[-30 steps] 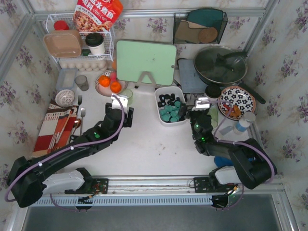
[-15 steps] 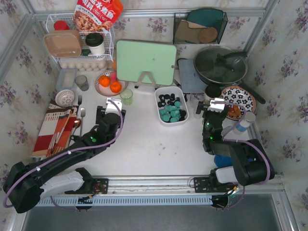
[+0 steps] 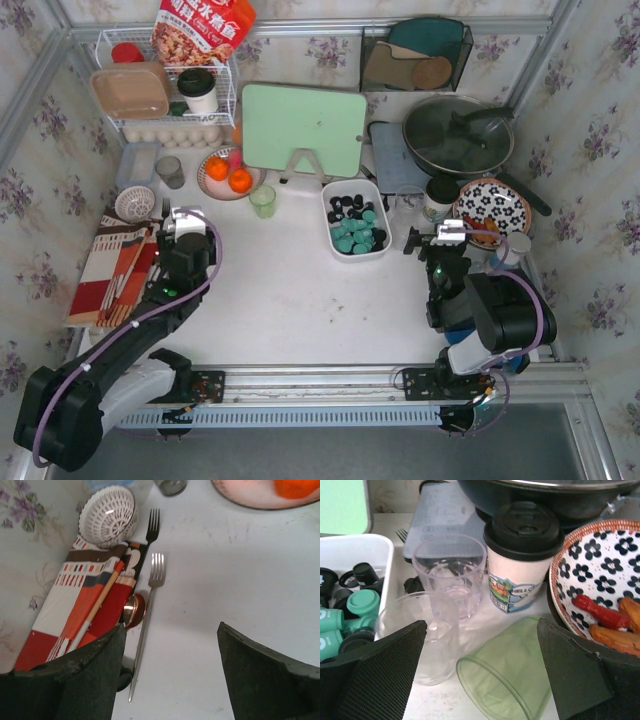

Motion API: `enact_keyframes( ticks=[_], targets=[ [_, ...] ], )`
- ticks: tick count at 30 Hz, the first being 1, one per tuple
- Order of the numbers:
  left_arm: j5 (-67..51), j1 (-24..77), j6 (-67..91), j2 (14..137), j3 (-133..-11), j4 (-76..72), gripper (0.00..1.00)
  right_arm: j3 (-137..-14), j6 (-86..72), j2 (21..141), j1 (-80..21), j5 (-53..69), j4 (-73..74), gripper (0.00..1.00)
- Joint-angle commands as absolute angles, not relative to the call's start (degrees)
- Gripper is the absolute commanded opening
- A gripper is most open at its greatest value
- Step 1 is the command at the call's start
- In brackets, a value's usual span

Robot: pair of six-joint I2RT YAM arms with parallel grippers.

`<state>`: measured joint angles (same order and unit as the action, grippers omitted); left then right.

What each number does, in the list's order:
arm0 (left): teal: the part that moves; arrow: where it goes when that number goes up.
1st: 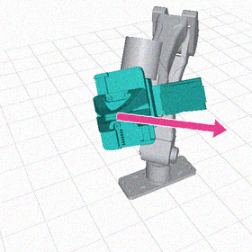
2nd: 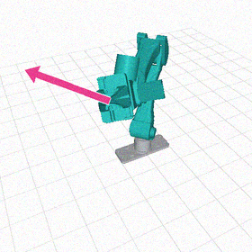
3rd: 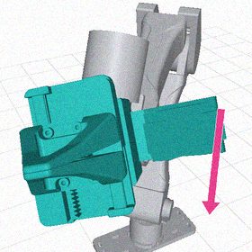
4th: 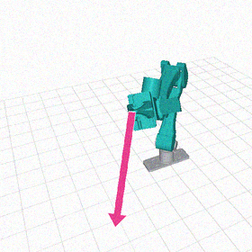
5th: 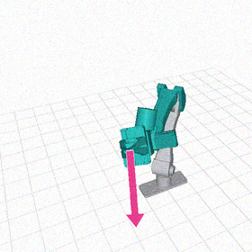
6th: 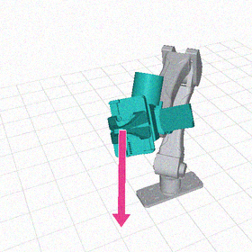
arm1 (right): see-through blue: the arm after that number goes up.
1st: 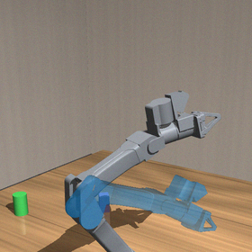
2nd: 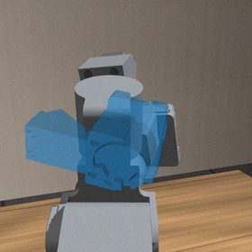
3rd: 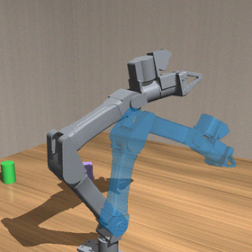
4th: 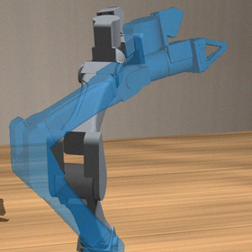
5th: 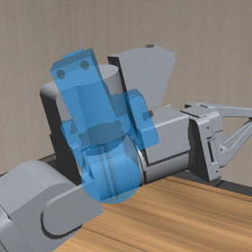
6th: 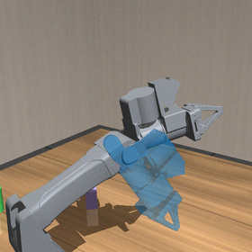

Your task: Mix the coffee capsules in the storage basket

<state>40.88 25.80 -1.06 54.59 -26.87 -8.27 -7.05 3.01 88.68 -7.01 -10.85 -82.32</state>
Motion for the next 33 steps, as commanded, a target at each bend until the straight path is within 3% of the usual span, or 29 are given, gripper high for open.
enact_keyframes(
  ticks=[1,6,14,18,25,28,33],
  targets=[
    [39.4,22.1,2.2,55.6,-25.5,-10.9,0.77,-7.6,3.7,88.7,-6.8,-8.4,-84.9,1.00],
    [39.4,15.5,3.6,60.5,-22.4,-14.2,0.77,-6.9,3.2,88.4,-6.9,-9.6,-85.5,1.00],
    [23.8,5.0,1.8,71.7,-20.4,-36.3,0.77,-9.7,1.6,88.8,-6.9,-12.6,-81.0,1.00],
    [7.2,0.5,0.6,85.1,-20.2,-50.5,0.79,-10.0,1.2,88.8,-6.7,-13.4,-80.4,1.00],
    [-3.8,-0.9,-2.5,86.2,-25.0,-41.6,0.84,-10.1,1.1,88.8,-6.7,-13.6,-80.1,1.00],
    [-4.0,-0.9,-2.5,86.3,-24.9,-41.7,0.99,-10.2,1.1,88.8,-6.8,-13.6,-80.1,1.00],
    [-2.7,0.0,-3.1,85.9,-25.0,-41.7,0.99,-10.2,1.1,88.8,-6.7,-13.6,-79.9,1.00]
  ],
)
